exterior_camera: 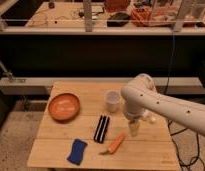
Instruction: Push the eraser across the table
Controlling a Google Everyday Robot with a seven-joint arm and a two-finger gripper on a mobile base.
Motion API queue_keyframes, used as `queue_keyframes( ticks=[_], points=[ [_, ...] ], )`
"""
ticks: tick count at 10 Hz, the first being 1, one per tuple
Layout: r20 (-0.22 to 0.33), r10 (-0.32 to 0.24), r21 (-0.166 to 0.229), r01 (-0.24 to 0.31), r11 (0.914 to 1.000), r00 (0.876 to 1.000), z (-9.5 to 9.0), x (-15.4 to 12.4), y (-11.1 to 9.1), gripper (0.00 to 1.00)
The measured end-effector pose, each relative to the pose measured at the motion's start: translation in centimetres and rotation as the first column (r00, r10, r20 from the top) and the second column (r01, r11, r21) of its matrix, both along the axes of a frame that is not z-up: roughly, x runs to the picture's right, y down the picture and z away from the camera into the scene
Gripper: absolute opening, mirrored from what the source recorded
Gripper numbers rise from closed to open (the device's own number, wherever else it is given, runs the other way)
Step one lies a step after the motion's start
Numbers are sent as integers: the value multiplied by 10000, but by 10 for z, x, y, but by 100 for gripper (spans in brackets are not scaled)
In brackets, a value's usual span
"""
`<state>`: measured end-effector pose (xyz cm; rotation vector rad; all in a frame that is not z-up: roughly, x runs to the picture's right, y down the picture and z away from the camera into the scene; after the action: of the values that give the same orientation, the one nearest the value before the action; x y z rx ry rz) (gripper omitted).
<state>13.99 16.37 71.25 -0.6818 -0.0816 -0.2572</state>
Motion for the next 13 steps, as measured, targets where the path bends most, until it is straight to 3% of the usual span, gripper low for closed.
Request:
queue_keyframes(
  ticks=[4,5,7,13],
  points=[
    [135,-51,-87,52,9999,9999,3,-5,4,80],
    [165,-76,-130,78,9999,9998,4,-5,7,76],
    [215,-92,-180,95,9998,9997,6,-7,10,62],
    [411,-178,-297,190,9994,9990,14,-9,16,4]
  ],
)
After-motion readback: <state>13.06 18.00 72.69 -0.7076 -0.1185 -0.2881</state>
